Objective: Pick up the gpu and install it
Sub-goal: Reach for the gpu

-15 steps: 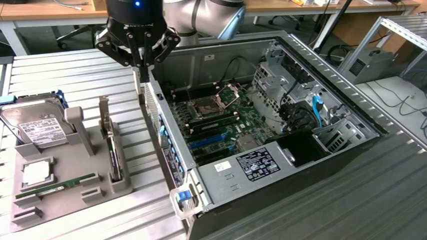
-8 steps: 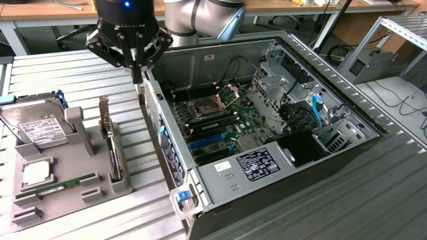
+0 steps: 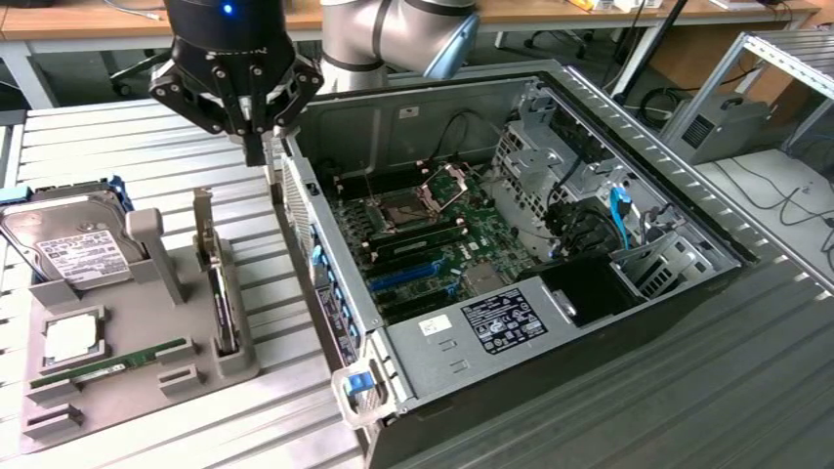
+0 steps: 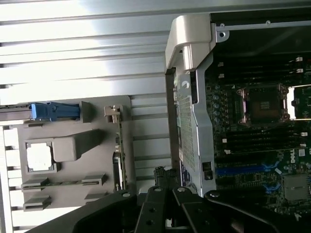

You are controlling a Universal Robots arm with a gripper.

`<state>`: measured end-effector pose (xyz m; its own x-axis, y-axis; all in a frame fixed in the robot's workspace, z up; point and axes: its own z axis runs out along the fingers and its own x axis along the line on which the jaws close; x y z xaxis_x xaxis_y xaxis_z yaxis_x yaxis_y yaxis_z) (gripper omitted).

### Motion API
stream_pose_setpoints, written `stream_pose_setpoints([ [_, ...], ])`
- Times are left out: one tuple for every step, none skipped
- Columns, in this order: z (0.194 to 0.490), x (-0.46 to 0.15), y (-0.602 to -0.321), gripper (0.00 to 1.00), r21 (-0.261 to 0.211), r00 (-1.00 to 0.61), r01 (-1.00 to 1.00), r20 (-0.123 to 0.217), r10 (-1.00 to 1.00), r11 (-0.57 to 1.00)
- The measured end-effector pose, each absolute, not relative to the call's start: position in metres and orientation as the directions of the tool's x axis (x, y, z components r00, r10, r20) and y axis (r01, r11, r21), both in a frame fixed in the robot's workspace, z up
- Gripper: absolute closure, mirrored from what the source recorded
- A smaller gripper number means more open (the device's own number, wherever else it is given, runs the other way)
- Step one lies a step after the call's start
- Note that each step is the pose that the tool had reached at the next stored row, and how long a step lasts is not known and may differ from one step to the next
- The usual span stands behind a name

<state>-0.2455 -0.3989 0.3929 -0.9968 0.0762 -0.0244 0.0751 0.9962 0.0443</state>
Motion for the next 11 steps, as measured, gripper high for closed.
stream_pose_setpoints([
  [0.393,-0.247,-0.399,0.89,0.044,-0.997,0.075,-0.024,0.076,0.996],
  [0.393,-0.249,-0.399,0.89,0.044,-0.997,0.075,-0.024,0.076,0.996],
  [0.393,-0.251,-0.399,0.89,0.044,-0.997,0.075,-0.025,0.076,0.996],
  [0.393,-0.252,-0.399,0.89,0.044,-0.997,0.075,-0.025,0.076,0.996],
  [0.393,-0.254,-0.399,0.89,0.044,-0.997,0.075,-0.024,0.076,0.996],
  [0.393,-0.256,-0.399,0.89,0.044,-0.997,0.075,-0.024,0.076,0.996],
  [0.393,-0.258,-0.399,0.89,0.044,-0.997,0.075,-0.024,0.076,0.996],
  [0.393,-0.260,-0.399,0.89,0.044,-0.997,0.075,-0.024,0.076,0.996],
  [0.393,-0.262,-0.399,0.89,0.044,-0.997,0.075,-0.025,0.076,0.996],
  [0.393,-0.264,-0.399,0.89,0.044,-0.997,0.075,-0.024,0.076,0.996],
  [0.393,-0.266,-0.399,0.89,0.044,-0.997,0.075,-0.024,0.076,0.996],
])
